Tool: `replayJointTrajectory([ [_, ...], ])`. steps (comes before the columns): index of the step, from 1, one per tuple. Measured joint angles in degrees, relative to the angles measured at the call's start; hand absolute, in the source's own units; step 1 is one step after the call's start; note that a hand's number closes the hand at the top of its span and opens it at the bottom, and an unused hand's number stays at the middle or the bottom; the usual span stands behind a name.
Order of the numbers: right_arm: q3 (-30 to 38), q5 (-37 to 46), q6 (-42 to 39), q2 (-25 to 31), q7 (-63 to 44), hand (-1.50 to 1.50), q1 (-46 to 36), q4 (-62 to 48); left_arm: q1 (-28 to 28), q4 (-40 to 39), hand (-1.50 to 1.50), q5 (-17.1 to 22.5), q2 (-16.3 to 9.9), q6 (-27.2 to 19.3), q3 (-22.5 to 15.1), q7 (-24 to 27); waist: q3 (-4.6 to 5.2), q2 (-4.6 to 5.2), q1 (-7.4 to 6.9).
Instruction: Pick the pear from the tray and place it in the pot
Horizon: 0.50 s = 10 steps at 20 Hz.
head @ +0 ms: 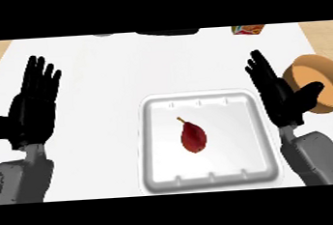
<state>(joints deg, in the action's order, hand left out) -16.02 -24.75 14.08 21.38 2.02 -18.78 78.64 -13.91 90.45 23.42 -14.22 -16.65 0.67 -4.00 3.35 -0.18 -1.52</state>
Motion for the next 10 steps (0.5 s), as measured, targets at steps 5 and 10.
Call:
replayJointTrajectory([
  [5,-3.12,3.63,3.92,2.75,-10.74,1.50,0.54,-3.51,4.32,-2.77,0.00,-5.80,-5.80,1.18,-1.25,-0.29,-2.24,0.25,0.39],
  [10,-10.30,19.58,9.49,13.02,-14.43,-1.50,0.05,-6.63,8.37,-5.46,0.00,-11.95,-11.13,2.45,-4.29,-1.85,-2.46,0.05,0.33],
])
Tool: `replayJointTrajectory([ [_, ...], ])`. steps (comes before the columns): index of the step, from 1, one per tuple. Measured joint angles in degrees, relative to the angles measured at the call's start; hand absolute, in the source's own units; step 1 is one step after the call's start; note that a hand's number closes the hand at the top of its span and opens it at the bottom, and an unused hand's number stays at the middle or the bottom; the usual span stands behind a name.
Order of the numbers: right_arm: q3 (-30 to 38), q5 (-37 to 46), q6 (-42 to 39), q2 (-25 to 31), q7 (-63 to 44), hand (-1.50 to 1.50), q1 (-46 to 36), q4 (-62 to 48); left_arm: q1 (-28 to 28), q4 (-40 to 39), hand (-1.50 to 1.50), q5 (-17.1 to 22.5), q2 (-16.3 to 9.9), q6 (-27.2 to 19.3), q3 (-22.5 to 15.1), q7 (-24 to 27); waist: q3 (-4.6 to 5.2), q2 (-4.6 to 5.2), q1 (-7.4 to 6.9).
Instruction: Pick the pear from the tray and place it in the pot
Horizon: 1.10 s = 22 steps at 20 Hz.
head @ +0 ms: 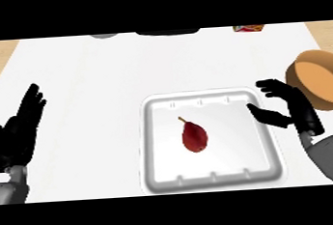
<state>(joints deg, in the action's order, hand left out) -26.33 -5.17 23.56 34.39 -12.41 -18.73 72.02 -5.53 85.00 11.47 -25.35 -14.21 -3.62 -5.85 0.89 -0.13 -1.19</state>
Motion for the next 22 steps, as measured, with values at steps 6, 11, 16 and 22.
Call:
replayJointTrajectory([
  [6,-9.11,16.34,9.62,0.66,-10.64,-1.50,2.35,11.41,4.97,0.44,0.00,-3.47,-2.14,0.21,-1.16,-0.24,-0.54,-0.43,1.32],
  [11,-12.10,21.21,1.66,1.61,-27.10,-1.50,-2.53,20.25,6.31,1.71,0.00,-4.62,-2.69,0.80,-1.13,-0.87,-0.69,-0.27,1.18],
  [16,-12.66,19.13,-10.23,-1.75,-38.54,-1.50,-11.10,19.99,5.64,0.86,0.00,-5.41,-1.92,1.42,-1.30,-0.45,-0.76,0.03,0.54],
  [22,-13.63,12.23,-23.49,-7.77,-46.16,-1.50,-20.57,12.07,4.62,0.47,0.00,-5.98,-1.89,2.17,-1.25,-0.54,-0.77,0.38,-0.51],
])
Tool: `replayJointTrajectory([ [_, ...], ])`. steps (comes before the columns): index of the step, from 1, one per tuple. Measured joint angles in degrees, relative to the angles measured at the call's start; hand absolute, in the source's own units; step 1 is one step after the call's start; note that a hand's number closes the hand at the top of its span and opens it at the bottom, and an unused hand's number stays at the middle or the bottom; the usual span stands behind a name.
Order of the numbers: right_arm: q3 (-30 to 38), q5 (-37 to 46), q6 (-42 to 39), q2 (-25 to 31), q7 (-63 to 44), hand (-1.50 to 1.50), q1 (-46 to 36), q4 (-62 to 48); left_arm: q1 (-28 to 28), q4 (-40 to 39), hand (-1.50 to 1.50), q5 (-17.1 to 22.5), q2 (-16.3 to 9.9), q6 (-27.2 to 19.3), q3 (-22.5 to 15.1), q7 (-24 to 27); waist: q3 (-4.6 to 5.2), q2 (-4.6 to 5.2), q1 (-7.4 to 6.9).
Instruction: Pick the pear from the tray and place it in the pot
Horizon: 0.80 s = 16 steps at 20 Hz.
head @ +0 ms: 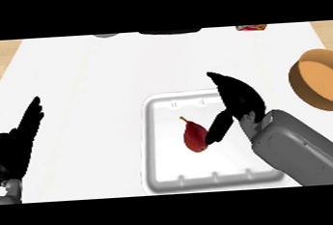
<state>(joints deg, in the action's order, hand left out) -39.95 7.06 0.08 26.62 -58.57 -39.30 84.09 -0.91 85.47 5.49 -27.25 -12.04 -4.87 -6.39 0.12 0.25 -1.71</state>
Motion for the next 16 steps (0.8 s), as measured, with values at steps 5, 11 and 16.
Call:
replayJointTrajectory([
  [5,-0.35,-7.12,-8.51,-4.37,-1.85,-1.50,-4.98,-9.61,0.06,0.28,0.00,-0.09,0.34,0.46,-0.08,0.14,-0.01,0.18,-0.62],
  [11,0.11,-12.71,-13.27,-9.72,-2.40,-1.50,-9.97,-19.70,1.10,0.32,0.00,-0.71,0.47,0.46,0.66,0.60,-0.06,0.04,-0.10],
  [16,-0.69,-13.54,-15.48,-14.19,-2.17,-1.50,-12.97,-26.62,1.24,0.16,0.00,-1.08,0.99,0.69,1.27,1.06,-0.07,-0.06,0.39],
])
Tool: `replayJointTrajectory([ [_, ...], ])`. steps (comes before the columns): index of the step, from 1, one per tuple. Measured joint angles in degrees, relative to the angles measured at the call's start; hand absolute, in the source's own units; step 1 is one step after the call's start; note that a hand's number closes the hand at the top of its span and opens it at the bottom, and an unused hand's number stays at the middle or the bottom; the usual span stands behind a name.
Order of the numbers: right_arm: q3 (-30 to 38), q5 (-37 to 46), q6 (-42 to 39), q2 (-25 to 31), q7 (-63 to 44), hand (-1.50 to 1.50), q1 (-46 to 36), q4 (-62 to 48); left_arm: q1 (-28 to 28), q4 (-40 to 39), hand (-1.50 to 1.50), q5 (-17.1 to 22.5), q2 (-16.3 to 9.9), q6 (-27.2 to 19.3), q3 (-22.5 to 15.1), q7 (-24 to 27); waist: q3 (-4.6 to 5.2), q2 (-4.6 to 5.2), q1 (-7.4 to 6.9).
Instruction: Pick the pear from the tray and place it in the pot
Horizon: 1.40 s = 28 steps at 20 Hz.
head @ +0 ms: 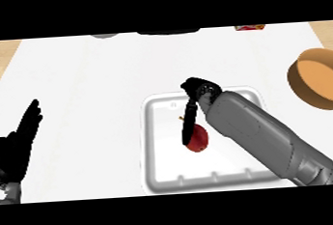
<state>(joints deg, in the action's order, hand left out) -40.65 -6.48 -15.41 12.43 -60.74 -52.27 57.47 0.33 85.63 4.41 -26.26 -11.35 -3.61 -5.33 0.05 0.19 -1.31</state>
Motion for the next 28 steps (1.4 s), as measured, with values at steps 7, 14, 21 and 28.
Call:
replayJointTrajectory([
  [7,-1.24,1.72,-2.85,-4.21,1.75,-1.50,-2.38,-9.75,0.96,0.57,0.00,-0.25,0.31,0.98,0.80,-0.07,-0.02,-0.04,0.19],
  [14,-0.58,4.54,-4.42,-8.59,3.14,-1.50,-3.49,-17.71,1.42,1.30,0.00,-0.65,0.70,1.86,2.05,-0.54,-0.03,-0.08,0.43],
  [21,0.61,7.96,-5.92,-10.56,5.42,-1.50,-3.82,-23.33,-0.14,1.01,0.00,-1.67,1.75,2.55,2.90,-1.85,-0.04,-0.23,0.52],
  [28,1.61,10.91,-6.10,-11.82,6.68,-1.50,-2.75,-24.90,0.17,1.50,0.00,-2.76,2.55,3.19,3.98,-1.98,-0.05,-0.70,0.39],
])
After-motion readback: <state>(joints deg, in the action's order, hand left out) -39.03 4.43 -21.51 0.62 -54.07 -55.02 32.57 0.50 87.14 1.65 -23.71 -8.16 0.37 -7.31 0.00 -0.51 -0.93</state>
